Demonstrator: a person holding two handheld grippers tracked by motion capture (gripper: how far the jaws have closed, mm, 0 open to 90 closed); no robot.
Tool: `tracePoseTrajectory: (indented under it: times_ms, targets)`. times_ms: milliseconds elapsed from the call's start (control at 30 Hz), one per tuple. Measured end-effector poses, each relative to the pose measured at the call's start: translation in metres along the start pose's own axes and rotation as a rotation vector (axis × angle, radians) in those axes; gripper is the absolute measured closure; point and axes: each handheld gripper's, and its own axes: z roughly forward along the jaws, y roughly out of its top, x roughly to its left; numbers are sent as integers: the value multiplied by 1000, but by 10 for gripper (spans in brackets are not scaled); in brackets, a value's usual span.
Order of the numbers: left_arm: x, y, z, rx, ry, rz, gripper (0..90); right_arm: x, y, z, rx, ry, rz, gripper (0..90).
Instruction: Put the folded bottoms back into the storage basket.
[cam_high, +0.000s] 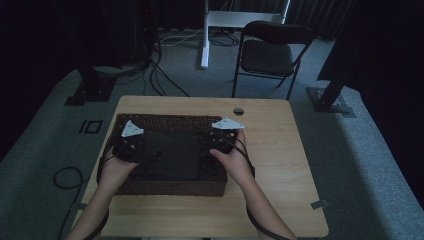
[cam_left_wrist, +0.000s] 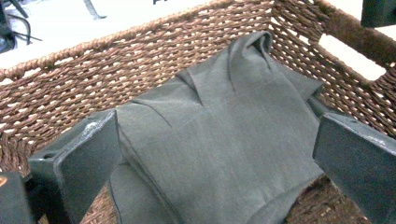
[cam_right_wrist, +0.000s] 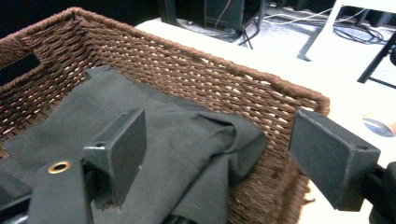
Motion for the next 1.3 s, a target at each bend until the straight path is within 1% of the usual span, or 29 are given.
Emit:
tracePoseTrajectory:
  times_ms: [33,133,233,267,367,467,533,600,700,767,800,933,1000,1133,1233,1300]
  targets:
    - [-2,-1,-2,-7,-2,5,15,-1,-1,-2,-3,-6,4,190]
    - [-6,-2,-6,-17,-16,12,15,-4,-3,-9,-9,-13,-9,189]
    - [-9,-5,-10,-22,-32,11,15,-8,-6,-17,-16,-19,-12,189]
    - [-9,-7,-11,-24,-30,13,15,-10,-7,-19,-18,-20,-15,189]
    - [-10,-11,-14,-32,-44,4,15,-15,-11,-29,-30,-21,-16,189]
    - [-11,-16,-17,-44,-44,-3,15,-21,-16,-38,-41,-31,-11,189]
    - [-12,-18,-19,-49,-40,2,15,-26,-19,-43,-44,-37,-10,189]
    - [-15,-20,-21,-62,-23,9,15,-31,-23,-48,-46,-44,-6,190]
    - [-18,-22,-22,-69,-16,8,14,-38,-29,-54,-57,-59,0,189]
    - [-19,-24,-23,-78,-19,6,14,-40,-31,-55,-57,-62,4,190]
    - [-20,-25,-23,-77,-30,1,15,-45,-36,-59,-58,-70,5,189]
    - [-25,-31,-25,-82,-42,14,15,-53,-46,-67,-61,-89,0,189]
    - [-28,-34,-27,-89,-49,11,15,-58,-52,-72,-65,-102,5,189]
    - [-33,-40,-31,-93,-50,19,15,-67,-62,-77,-58,-126,5,183]
    - [-37,-45,-36,-109,-59,16,15,-73,-71,-80,-53,-141,11,183]
    - [-39,-49,-38,-116,-55,12,15,-77,-77,-81,-48,-150,14,182]
